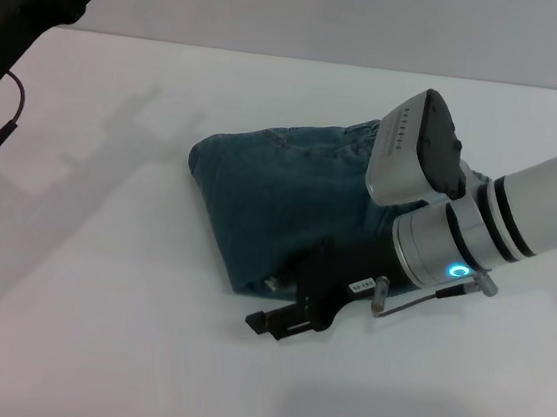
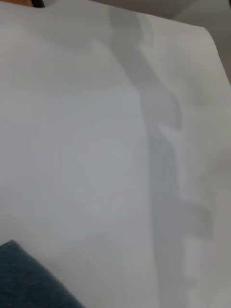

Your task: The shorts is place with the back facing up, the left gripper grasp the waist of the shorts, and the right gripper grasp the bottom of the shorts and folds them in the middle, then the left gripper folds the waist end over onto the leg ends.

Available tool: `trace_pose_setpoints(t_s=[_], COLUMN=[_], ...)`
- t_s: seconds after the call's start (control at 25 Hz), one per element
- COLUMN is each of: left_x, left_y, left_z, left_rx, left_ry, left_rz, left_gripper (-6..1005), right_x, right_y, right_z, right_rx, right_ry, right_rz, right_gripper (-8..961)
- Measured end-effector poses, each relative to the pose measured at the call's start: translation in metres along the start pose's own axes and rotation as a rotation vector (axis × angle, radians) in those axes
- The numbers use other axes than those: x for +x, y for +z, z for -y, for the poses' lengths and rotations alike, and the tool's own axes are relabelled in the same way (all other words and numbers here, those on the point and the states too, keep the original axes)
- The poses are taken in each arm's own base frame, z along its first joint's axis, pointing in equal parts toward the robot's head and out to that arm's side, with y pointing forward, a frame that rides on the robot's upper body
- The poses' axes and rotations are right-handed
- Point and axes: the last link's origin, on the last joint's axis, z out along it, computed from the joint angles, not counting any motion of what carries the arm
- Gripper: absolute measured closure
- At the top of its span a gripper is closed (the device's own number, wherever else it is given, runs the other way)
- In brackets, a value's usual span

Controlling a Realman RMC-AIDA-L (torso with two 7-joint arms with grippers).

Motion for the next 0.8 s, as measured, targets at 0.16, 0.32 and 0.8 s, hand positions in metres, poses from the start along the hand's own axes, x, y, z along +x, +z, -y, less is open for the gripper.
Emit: trace_pose_setpoints(t_s=[0.16,0.32,0.8], left_x=[0.000,-0.001,-0.005], left_y=[0.001,0.001,0.000], left_z=[0.000,0.000,-0.001], left_rx=[0.000,0.000,-0.001], left_ry=[0.001,0.000,-0.010], left_rz=[0.003,0.004,0.018], left_gripper=[140,140,140], right_x=[-0.002,-0.004,-0.008], right_y=[0.000,0.000,-0.004], right_z=[0.003,0.012,0.023], right_rx=[0.024,0.091,0.200], right_ry=[-0.033,-0.048,-0.115], right_rz=[0.035,0.049,0.179], right_gripper=[311,311,312])
